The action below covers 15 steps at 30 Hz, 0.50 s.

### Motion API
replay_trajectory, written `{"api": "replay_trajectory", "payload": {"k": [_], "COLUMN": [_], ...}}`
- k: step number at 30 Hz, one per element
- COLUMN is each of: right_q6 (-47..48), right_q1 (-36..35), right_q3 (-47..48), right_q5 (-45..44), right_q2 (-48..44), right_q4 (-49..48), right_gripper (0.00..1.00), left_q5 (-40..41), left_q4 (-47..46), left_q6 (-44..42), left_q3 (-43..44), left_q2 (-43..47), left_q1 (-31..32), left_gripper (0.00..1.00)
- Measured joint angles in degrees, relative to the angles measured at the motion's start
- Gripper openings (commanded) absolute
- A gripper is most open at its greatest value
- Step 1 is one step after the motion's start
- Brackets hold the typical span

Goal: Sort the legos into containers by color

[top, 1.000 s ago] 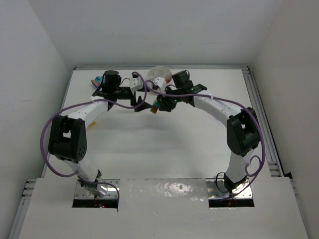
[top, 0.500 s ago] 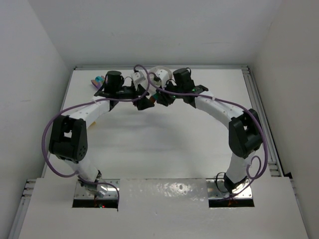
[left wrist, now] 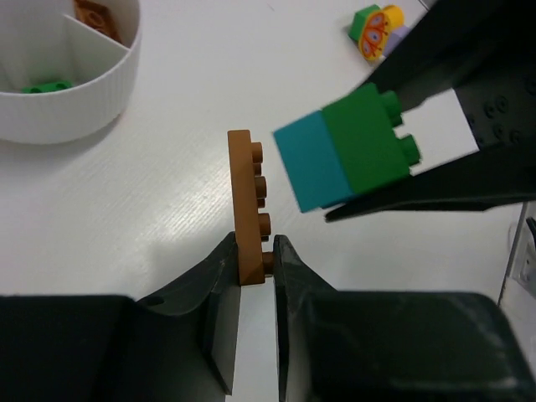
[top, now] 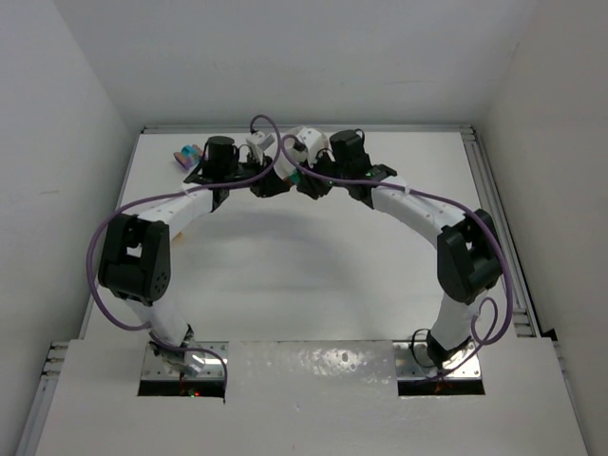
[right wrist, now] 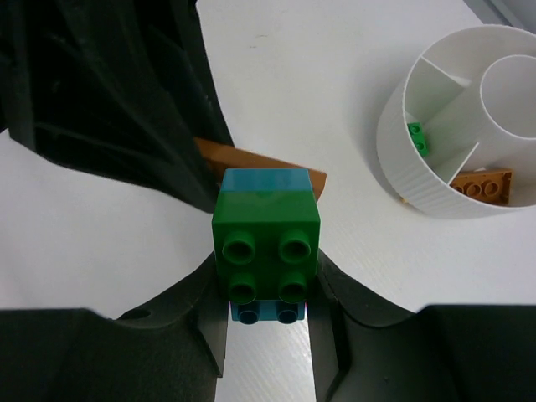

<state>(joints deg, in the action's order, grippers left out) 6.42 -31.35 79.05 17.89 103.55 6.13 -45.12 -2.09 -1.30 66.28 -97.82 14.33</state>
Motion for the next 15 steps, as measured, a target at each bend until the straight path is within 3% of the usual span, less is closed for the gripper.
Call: {"api": "replay_trajectory", "payload": {"k": [9, 15], "right_q6": [-5.29, -17.31], "right_q1": [0.63, 8.48], "right_q3": [-4.94, -9.53], "right_q5": [-6.12, -13.33], "right_q2": [-1.31, -4.44], "right_q4": [-1.81, -4.28], "right_gripper": [0.0, 0.0], "left_q5": [10.14, 16.76], "left_q4": [-0.92, -3.37], "left_q6": [3.48, -1.4], "left_q3": [0.63, 9.2], "left_q2": [-1.57, -6.45], "left_q1": [0.13, 2.69], "left_gripper": [0.0, 0.0]}}
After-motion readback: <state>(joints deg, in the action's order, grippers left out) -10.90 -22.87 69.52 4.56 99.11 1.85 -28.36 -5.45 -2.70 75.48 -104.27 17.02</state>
